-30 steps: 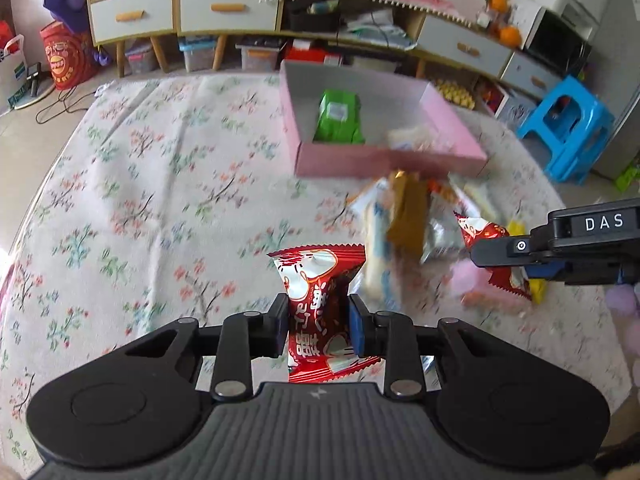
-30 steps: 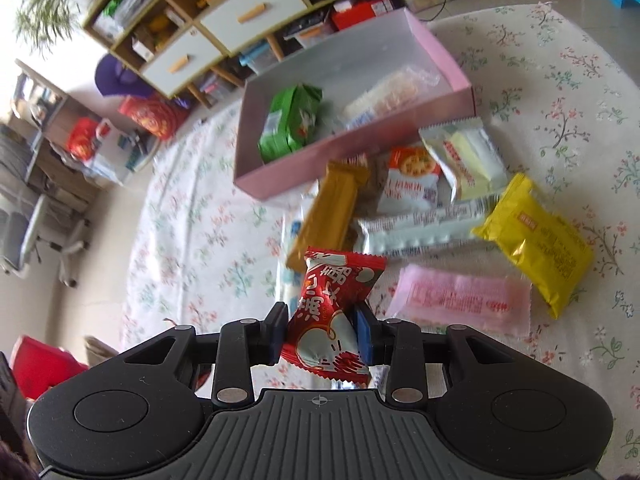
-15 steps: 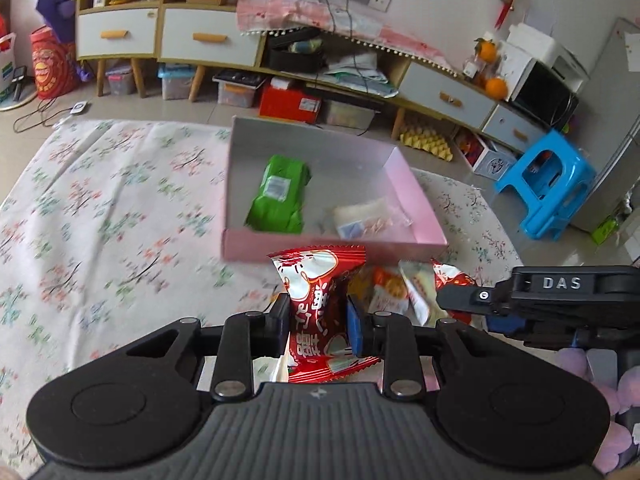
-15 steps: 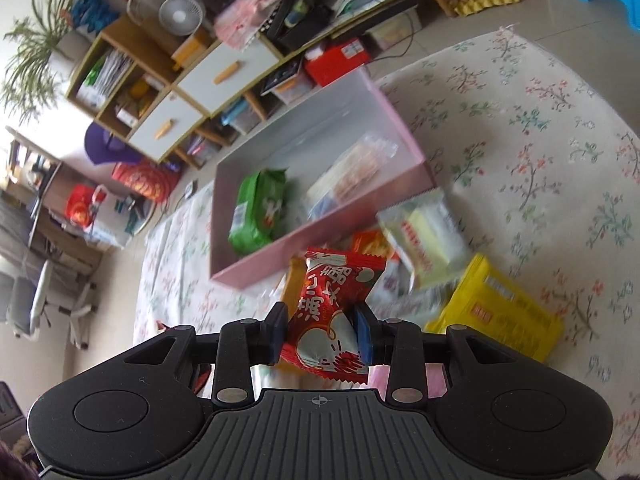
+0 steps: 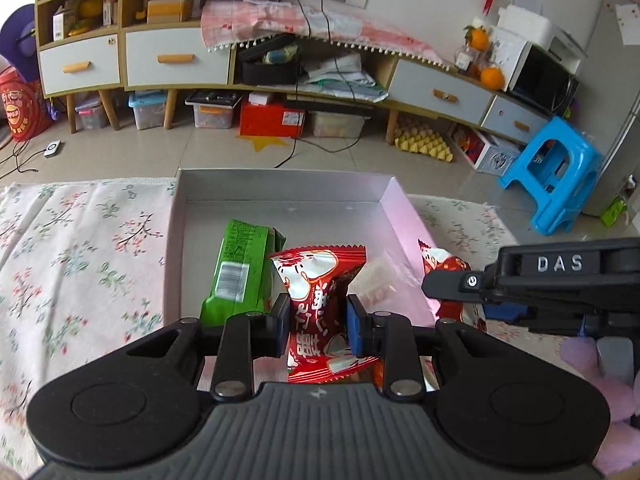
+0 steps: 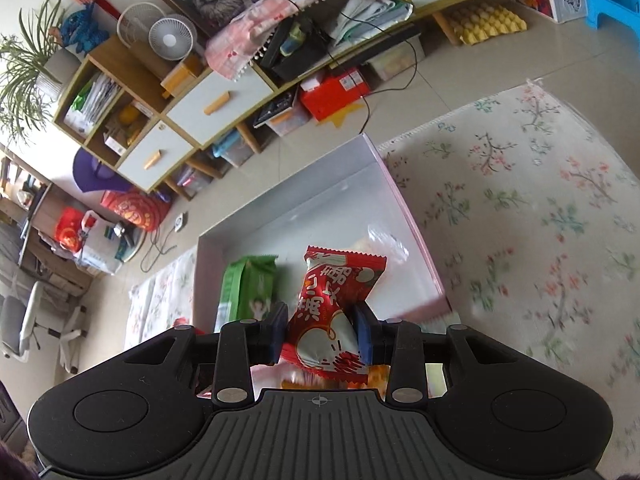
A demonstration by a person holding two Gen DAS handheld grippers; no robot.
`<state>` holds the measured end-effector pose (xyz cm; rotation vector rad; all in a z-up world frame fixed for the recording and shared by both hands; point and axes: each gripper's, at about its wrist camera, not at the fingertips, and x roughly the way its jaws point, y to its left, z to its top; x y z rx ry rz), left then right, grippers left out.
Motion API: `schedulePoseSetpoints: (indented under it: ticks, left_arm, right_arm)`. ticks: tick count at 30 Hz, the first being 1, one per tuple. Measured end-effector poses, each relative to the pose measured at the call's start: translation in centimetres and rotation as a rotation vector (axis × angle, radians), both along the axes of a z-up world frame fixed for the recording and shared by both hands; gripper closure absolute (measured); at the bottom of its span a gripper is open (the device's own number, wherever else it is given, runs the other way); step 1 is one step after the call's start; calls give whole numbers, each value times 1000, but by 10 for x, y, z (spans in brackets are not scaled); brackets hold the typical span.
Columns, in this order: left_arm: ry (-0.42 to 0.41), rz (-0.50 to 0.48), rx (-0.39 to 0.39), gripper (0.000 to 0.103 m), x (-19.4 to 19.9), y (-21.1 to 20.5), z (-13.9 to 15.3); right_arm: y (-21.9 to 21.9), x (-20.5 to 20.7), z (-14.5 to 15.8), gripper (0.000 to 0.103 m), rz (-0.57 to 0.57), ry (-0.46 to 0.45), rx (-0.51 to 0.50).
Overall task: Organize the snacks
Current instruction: 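Lift both red candies and carry them over the pink box, then open both tools to release the red candies into the box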
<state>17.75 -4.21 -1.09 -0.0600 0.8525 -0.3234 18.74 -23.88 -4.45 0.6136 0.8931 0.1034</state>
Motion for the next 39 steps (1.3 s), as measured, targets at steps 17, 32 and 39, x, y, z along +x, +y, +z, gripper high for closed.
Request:
schedulePoseSetpoints:
  ticks: [17,32,39]
  left_arm:
    - [-10,-5,157,77,43,-16,-32]
    - [-65,-13,140,78,57,-13,-38]
    - [-73,-13,120,70,54,-10,-35]
  right_arm:
    - [15,57,-42,68,60,87,-96]
    - [16,73,-51,69,53,-55,-90]
    - [10,70,-44,60,34,-71,-42]
